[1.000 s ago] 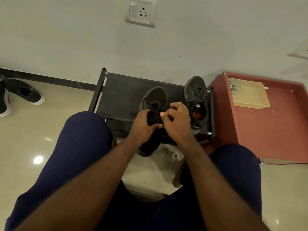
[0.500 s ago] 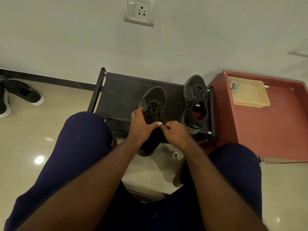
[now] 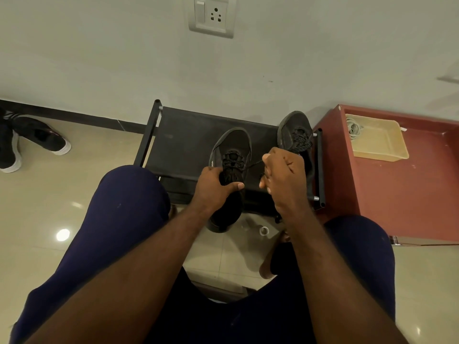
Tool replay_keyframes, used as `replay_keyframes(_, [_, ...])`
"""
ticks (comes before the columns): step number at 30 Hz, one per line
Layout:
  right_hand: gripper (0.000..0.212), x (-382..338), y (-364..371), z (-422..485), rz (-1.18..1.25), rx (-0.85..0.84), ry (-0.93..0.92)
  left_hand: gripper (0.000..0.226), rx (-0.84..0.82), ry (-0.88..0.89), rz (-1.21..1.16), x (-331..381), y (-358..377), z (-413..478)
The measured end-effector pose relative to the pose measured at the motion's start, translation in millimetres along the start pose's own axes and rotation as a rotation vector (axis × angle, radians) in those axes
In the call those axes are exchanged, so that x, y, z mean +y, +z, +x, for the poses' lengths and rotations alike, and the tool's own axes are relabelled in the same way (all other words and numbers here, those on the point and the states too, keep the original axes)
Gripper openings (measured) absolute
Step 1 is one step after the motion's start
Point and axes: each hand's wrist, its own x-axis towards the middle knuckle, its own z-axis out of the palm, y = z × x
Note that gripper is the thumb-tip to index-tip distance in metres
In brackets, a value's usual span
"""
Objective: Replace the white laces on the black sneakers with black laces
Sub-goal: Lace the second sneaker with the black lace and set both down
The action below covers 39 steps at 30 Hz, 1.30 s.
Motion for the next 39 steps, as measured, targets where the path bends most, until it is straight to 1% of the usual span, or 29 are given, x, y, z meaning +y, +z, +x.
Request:
replay_keyframes(5, [0.045,-3,-6,-12,-0.093,-0.046,-0.102,0.057,0.004,0.011,0.005,0,-2,-2])
replay_keyframes(6, [0.043,-2,-6,-13,-0.085,-0.057,-0.094,0.057,0.008,0.01,0.005,0,-1,-1])
replay_keyframes(7, [0.039,-1,-6,-11,-0.084,-0.068,-0.043,0.056,0.011,0.008,-0.002,1,-2,-1])
replay_keyframes(8, [0.035,2,-6,-7,-0.114,-0.096,0.054,0.054,0.016,0.009,-0.011,1,-1,0])
replay_keyframes(9, [0.032,7,-6,-2,-0.206,-0.136,0.172,0.053,0.021,0.015,-0.01,0,-2,2])
replay_keyframes(10, [0.031,16,-9,1,-0.373,-0.197,0.281,0.052,0.023,0.02,-0.005,1,-2,2])
replay_keyframes(11, [0.03,26,-12,3,-0.592,-0.267,0.355,0.051,0.024,0.026,0.002,1,-3,2])
replay_keyframes(12, [0.029,39,-16,3,-0.801,-0.332,0.391,0.049,0.027,0.029,-0.001,0,-3,2])
replay_keyframes(13, [0.028,51,-19,2,-0.947,-0.381,0.399,0.046,0.031,0.029,-0.013,-1,-3,2])
replay_keyframes(14, [0.025,61,-19,0,-1.005,-0.401,0.397,0.044,0.041,0.029,-0.024,-2,-2,3])
replay_keyframes(15, [0.019,69,-17,1,-0.98,-0.386,0.385,0.042,0.051,0.027,-0.031,-4,-1,5])
replay_keyframes(16, [0.012,72,-14,1,-0.898,-0.338,0.374,0.041,0.056,0.02,-0.028,-5,0,6])
replay_keyframes(17, [0.008,74,-8,3,-0.782,-0.254,0.357,0.039,0.065,0.018,-0.022,-5,1,7])
replay_keyframes(19, [0.025,77,5,13,-0.584,-0.067,0.359,0.036,0.095,0.023,0.01,-4,4,10])
replay_keyframes(21, [0.033,83,15,23,-0.492,0.027,0.391,0.031,0.132,0.031,0.048,-3,4,12])
replay_keyframes(23, [0.032,92,22,26,-0.526,0.019,0.387,0.024,0.166,0.008,0.072,-4,4,12])
replay_keyframes(26, [0.022,101,26,29,-0.609,0.03,0.339,0.019,0.203,-0.049,0.115,-8,4,15])
replay_keyframes(28, [0.019,100,26,29,-0.601,0.034,0.346,0.017,0.176,-0.069,0.111,-5,3,16])
replay_keyframes(30, [0.011,98,25,31,-0.644,0.006,0.316,0.019,0.15,-0.078,0.121,-1,1,18])
replay_keyframes(32, [0.02,95,26,35,-0.709,-0.046,0.304,0.022,0.12,-0.094,0.156,1,-2,25])
replay_keyframes(34, [0.018,94,27,41,-0.738,-0.093,0.338,0.02,0.062,-0.124,0.158,0,-6,32])
replay_keyframes(35, [0.018,92,25,43,-0.729,-0.101,0.359,0.016,0.039,-0.151,0.078,-1,-8,36])
replay_keyframes(37, [0.017,92,21,46,-0.651,-0.111,0.388,0.009,0.003,-0.26,-0.243,2,-13,37])
replay_keyframes(39, [0.012,92,18,45,-0.539,-0.102,0.408,0.014,-0.058,-0.431,-0.52,5,-17,36])
